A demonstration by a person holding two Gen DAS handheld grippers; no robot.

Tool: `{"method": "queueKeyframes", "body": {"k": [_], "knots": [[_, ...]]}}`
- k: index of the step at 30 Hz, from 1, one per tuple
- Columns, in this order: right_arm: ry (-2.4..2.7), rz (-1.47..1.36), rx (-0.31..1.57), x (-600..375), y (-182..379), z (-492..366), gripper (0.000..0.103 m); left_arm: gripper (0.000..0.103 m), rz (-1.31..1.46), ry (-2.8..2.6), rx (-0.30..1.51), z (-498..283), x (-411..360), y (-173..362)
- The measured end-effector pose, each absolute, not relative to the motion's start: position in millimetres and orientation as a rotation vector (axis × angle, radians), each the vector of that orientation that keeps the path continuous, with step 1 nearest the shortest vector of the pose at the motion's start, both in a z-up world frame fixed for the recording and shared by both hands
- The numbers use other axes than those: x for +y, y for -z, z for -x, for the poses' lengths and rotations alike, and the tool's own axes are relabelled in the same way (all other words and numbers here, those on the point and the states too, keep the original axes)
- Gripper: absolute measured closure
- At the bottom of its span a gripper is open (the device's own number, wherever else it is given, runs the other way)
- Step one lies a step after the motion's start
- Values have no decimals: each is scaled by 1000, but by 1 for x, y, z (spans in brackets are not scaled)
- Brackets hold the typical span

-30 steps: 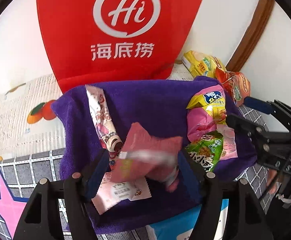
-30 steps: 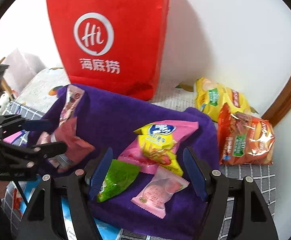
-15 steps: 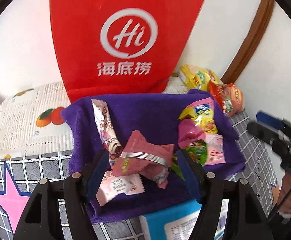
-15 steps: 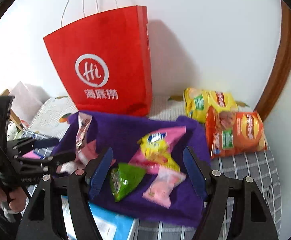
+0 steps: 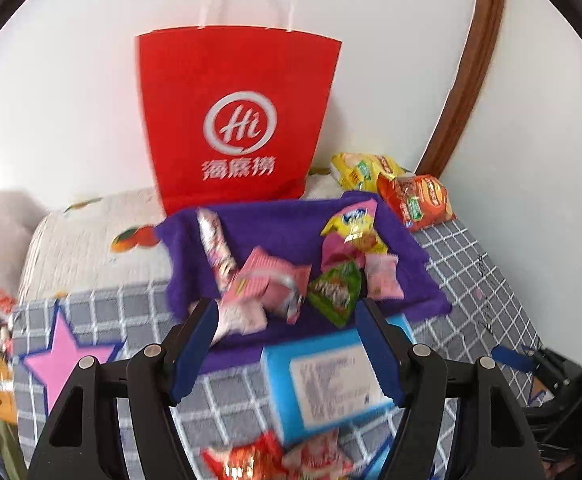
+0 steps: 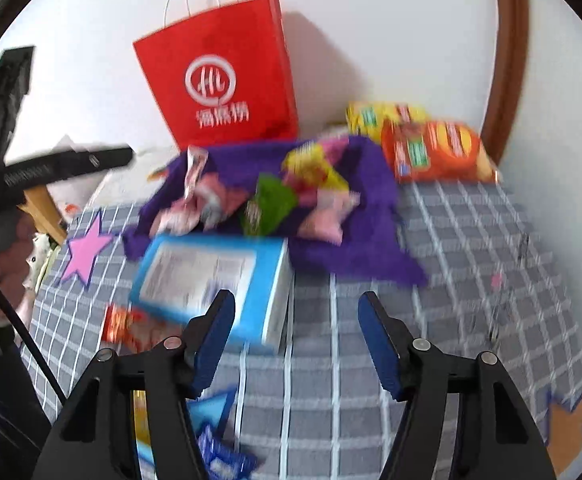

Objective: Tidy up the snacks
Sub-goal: 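Move both tools back down to the snacks on the blue star, then grasp the blue snack packet with the right tool while the left tool grasps the yellow chip bag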

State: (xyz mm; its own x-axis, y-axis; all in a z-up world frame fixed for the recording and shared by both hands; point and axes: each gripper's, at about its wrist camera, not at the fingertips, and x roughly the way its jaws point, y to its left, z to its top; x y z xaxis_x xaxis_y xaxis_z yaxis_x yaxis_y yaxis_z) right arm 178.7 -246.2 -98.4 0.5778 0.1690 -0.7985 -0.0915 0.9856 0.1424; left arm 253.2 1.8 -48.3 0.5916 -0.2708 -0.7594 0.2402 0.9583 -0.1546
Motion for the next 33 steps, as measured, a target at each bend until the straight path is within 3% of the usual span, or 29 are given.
{"method": "queueKeyframes", "body": {"k": [10, 14, 29, 31, 33], "knots": [[-256, 7, 1016, -218, 146, -107, 38, 34, 59, 215, 933, -183, 37, 76], [-309, 95, 1014, -201, 161, -85, 31, 34, 33, 197, 960, -159, 43, 86], [-331, 277, 993, -171, 191, -83, 31, 34, 52, 156, 969, -117, 73, 99], [-316, 252, 988, -174, 192, -90, 38, 34, 68, 167, 976, -116, 74, 103], [-334, 190, 998, -179, 192, -97, 60, 34, 79, 174, 986, -114, 72, 107]]}}
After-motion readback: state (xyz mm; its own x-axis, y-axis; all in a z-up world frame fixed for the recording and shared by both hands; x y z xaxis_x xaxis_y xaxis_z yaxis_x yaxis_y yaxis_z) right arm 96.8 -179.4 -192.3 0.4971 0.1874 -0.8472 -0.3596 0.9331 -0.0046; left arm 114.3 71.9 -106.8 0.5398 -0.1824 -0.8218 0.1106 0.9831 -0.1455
